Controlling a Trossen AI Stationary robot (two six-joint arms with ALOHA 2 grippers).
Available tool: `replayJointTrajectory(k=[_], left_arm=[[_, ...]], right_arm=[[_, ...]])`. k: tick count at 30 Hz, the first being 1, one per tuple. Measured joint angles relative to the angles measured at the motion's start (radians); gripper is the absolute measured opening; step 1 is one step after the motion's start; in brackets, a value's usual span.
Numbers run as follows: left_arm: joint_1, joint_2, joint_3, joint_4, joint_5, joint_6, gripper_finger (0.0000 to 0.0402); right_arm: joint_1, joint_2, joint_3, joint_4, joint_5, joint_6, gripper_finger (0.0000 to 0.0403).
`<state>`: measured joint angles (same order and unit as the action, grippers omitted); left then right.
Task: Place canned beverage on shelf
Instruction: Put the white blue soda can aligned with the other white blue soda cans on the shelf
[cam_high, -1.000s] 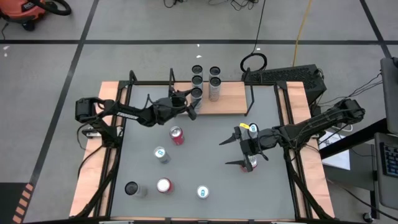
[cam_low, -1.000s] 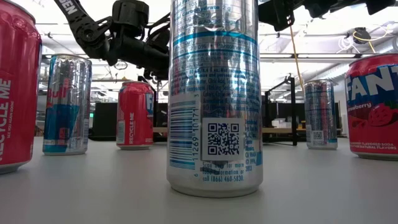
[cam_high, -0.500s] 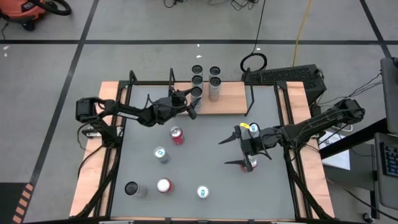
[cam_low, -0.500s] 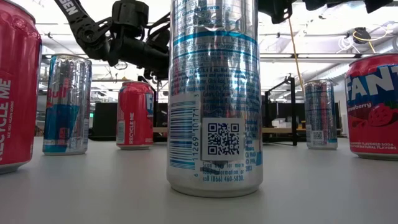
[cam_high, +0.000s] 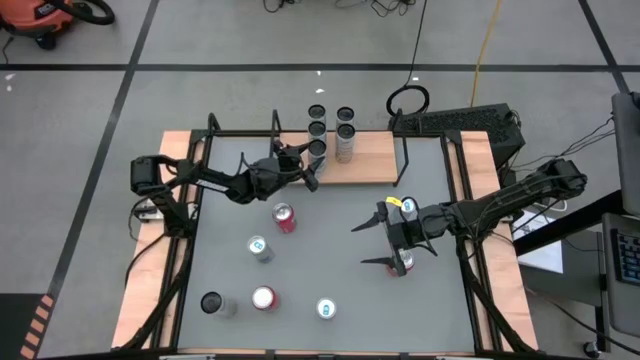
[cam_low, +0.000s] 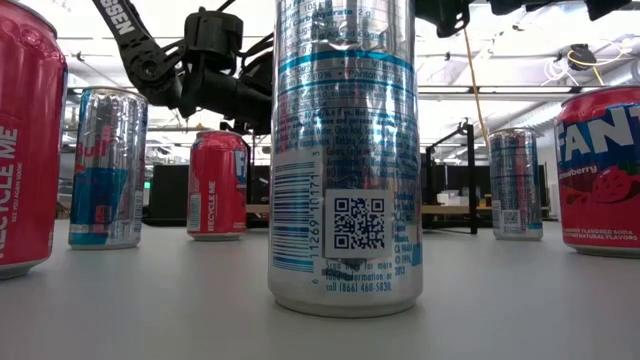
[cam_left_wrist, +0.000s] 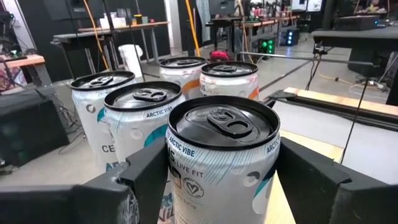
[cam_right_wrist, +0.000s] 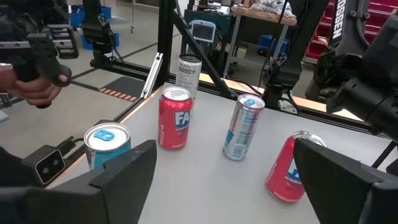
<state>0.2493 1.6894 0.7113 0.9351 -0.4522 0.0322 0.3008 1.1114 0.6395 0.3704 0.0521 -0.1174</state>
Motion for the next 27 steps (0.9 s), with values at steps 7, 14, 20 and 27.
replayJointTrajectory(k=[7, 14, 20, 27], left_arm=[[0.000, 0.003, 0.000, -0.009, 0.000, -0.035, 0.0257], [0.000, 0.005, 0.001, -0.027, -0.004, -0.041, 0.0287], [0.000, 0.006, 0.001, -0.025, -0.007, -0.043, 0.0318], [-0.010, -0.022, 0.000, -0.010, -0.028, -0.019, 0.0320]], right_arm=[[0.000, 0.000, 0.000, 0.000, 0.000, -0.001, 0.0341], [0.000, 0.000, 0.000, 0.000, 0.000, 0.000, 0.0341], [0.000, 0.000, 0.000, -0.001, 0.000, 0.000, 0.0341], [0.000, 0.000, 0.000, -0.001, 0.000, 0.012, 0.0341]])
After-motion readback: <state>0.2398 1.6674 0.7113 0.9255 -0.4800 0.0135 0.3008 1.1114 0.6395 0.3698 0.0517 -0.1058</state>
